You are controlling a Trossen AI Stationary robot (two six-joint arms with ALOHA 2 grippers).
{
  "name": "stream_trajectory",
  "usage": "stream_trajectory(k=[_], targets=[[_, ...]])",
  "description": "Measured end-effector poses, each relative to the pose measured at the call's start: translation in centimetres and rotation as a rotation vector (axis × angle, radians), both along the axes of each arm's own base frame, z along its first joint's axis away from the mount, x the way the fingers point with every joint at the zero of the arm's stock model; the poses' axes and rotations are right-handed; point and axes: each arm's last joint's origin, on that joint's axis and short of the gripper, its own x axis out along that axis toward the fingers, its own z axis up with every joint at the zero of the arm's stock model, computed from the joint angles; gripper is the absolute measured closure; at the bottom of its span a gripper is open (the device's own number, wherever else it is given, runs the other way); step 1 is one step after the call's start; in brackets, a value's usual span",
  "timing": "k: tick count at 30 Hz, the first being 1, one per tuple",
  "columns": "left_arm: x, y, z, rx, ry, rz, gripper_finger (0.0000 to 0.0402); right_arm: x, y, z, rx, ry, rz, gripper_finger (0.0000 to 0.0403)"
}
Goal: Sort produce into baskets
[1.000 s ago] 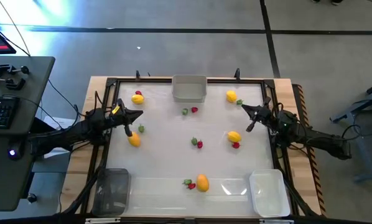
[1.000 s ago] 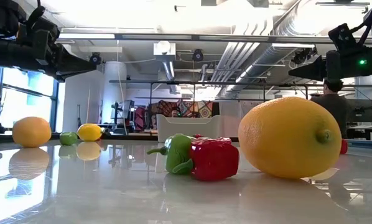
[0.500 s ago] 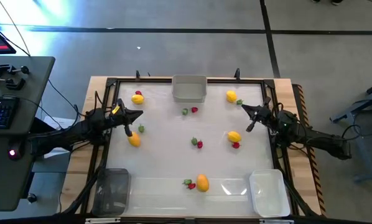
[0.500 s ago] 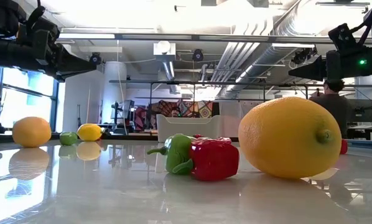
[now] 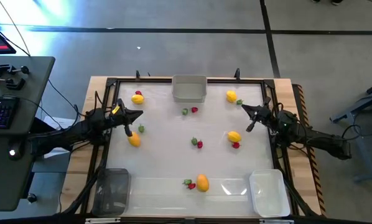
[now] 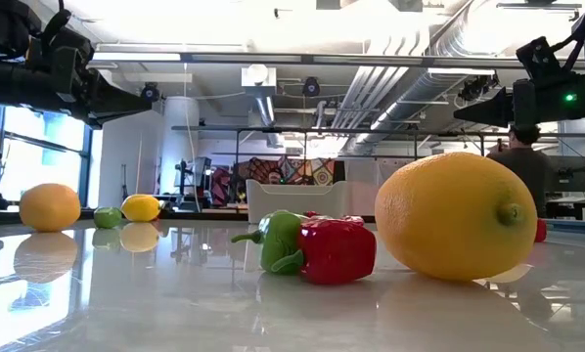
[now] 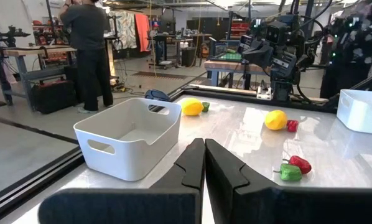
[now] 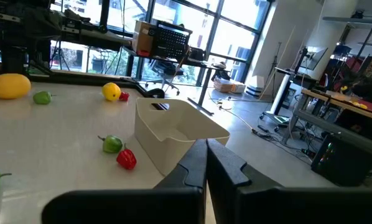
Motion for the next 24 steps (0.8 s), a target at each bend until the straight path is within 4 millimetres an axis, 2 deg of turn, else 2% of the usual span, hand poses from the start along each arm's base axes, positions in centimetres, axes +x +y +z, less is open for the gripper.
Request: stream_trajectory(k=[11, 17, 24], targets=[[0.0, 0.0, -0.01, 0.0, 0.001, 0.0, 0.0401, 0.0, 0.0, 0.0, 0.0, 0.0, 0.0, 0.0403], [-0.08, 0.19, 0.12, 0.197, 0.072, 0.067, 0.0401, 0.0, 0.0, 0.01, 0.0, 0.0, 0.0, 0.0403], [-0.07, 0.17, 0.16, 0.133, 0.04, 0.063, 0.0401, 0.0, 0.0, 0.0, 0.0, 0.0, 0.0, 0.0403]])
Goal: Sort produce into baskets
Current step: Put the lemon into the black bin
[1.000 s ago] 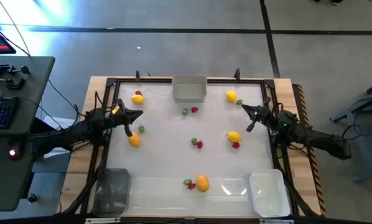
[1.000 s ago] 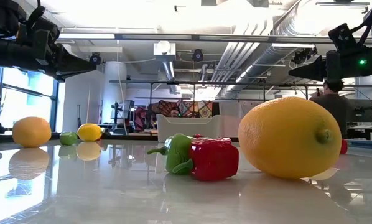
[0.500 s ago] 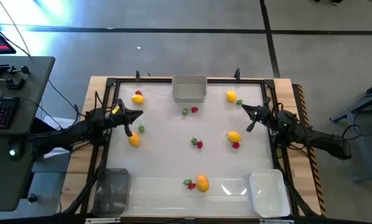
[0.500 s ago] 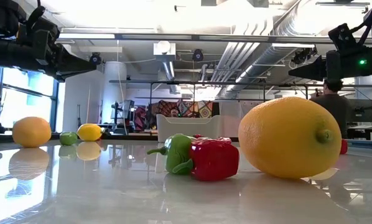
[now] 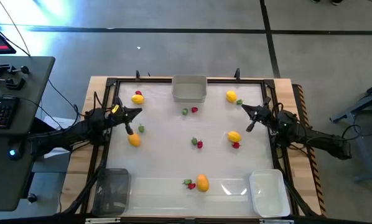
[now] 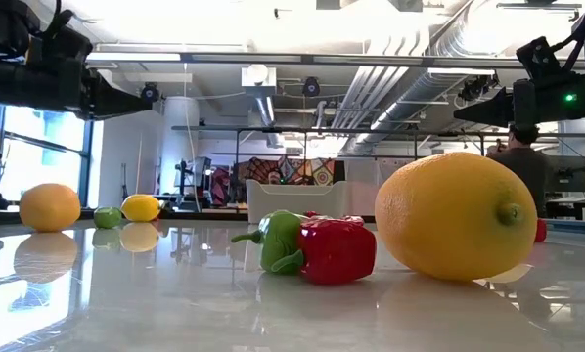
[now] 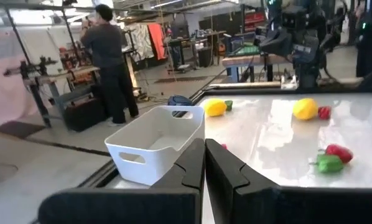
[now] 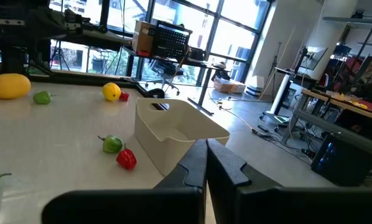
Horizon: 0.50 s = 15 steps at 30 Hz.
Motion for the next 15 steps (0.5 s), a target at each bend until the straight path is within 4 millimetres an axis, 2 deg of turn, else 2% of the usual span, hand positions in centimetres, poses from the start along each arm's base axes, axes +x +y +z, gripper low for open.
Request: stream_trajectory(k=[5, 10, 15], targets=[[0.0, 0.0, 0.2, -0.088, -0.061, -0.007, 0.0401, 0.0, 0.0, 0.0, 0.0, 0.0, 0.0, 0.0403], [0.0, -0.1, 1.1, -0.075, -0.159, -0.019, 0.0402, 0.0, 0.0, 0.0, 0.0, 0.0, 0.0, 0.0403], [0.1, -0.7, 1.5, -0.138, -0.204, -0.249, 0.0402, 0.0, 0.0, 0.0, 0.0, 0.0, 0.0, 0.0403]])
